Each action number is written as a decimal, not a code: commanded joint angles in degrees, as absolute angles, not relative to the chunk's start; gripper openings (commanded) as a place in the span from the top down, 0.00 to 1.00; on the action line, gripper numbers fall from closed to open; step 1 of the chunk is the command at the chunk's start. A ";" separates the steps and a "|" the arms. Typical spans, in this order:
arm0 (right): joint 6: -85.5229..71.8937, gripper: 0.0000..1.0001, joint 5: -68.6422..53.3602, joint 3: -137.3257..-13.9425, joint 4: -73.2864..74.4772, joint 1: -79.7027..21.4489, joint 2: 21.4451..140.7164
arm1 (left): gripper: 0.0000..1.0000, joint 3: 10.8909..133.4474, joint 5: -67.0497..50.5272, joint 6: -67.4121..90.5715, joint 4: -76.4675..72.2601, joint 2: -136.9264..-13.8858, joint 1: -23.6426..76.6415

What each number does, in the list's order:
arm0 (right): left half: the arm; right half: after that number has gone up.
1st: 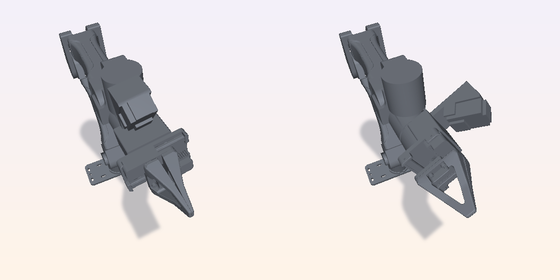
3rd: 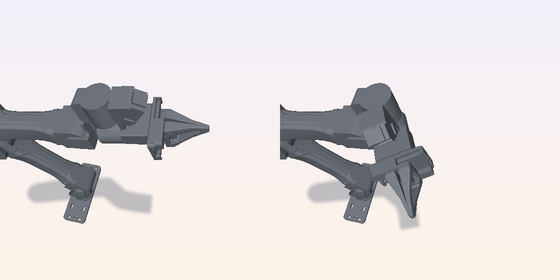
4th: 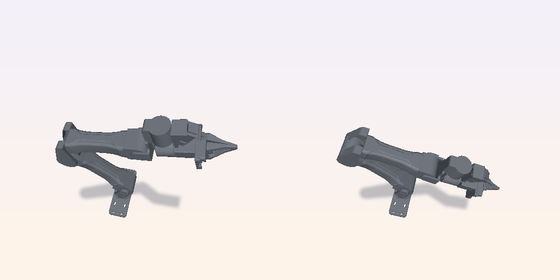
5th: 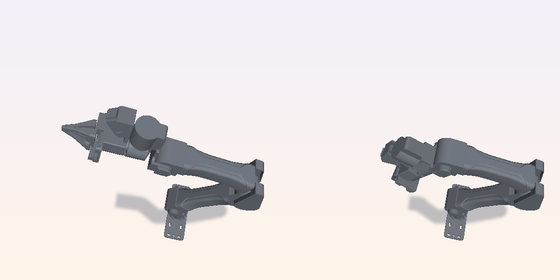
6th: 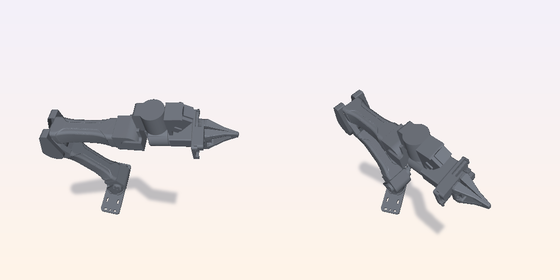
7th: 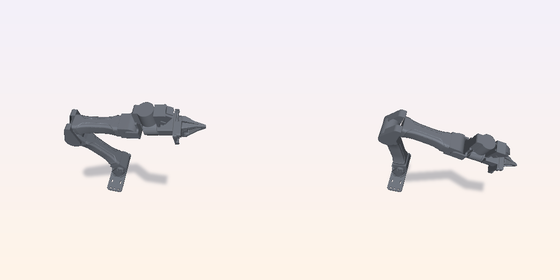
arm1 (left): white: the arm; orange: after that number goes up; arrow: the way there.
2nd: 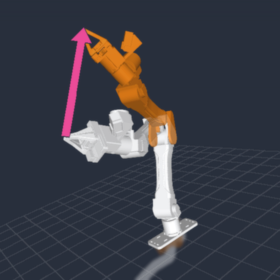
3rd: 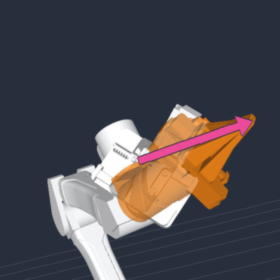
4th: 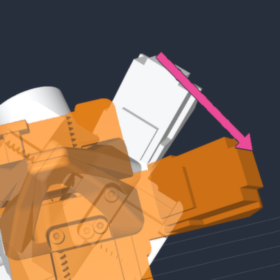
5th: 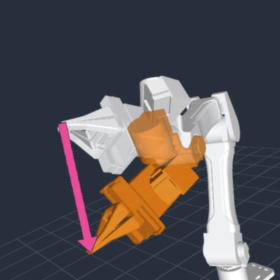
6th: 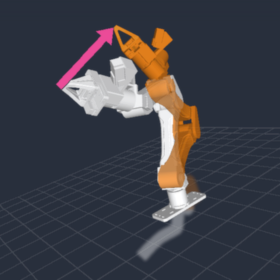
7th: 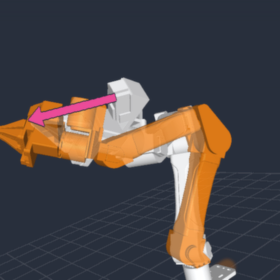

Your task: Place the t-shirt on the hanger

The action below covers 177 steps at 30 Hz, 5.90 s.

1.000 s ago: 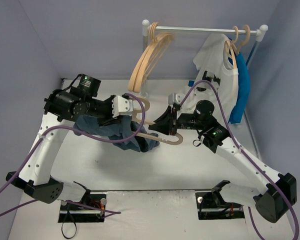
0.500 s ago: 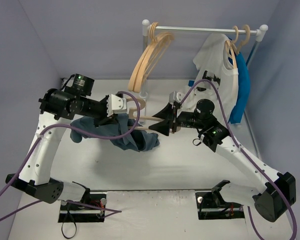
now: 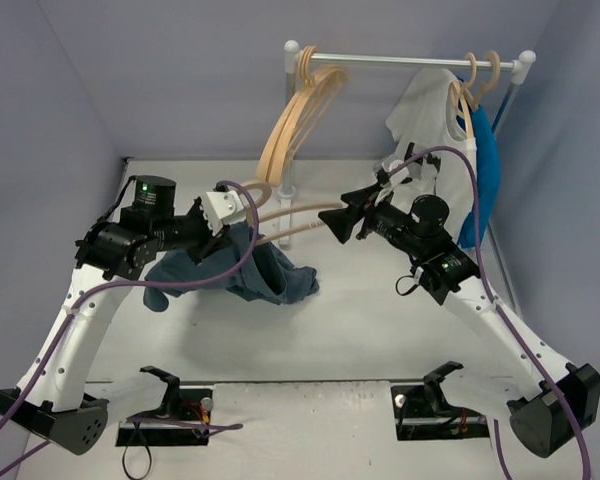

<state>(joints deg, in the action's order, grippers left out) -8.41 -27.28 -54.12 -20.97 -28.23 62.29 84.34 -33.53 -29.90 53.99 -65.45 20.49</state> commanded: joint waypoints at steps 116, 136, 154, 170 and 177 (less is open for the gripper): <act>-7.46 0.65 -1.08 -77.43 7.44 -43.59 74.74 | 1.00 61.86 -26.53 -6.89 10.12 -59.37 34.40; 12.79 0.39 -17.36 -75.91 14.23 -32.81 65.20 | 1.00 54.89 -41.64 -12.96 12.59 -55.20 27.41; 26.92 0.40 -35.42 -76.14 26.43 -33.51 70.60 | 1.00 63.37 -50.04 -25.55 30.29 -57.60 25.58; 26.70 0.63 -35.45 -74.41 27.95 -40.08 72.14 | 1.00 67.59 -52.91 -32.23 36.84 -58.77 25.58; 27.68 0.85 -35.16 -74.00 28.48 -40.25 71.19 | 1.00 68.73 -52.73 -34.62 39.87 -58.97 25.58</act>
<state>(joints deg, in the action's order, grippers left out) 27.16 -34.91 -73.83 29.56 -40.03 72.75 64.44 -49.21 -31.62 40.66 -59.43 25.76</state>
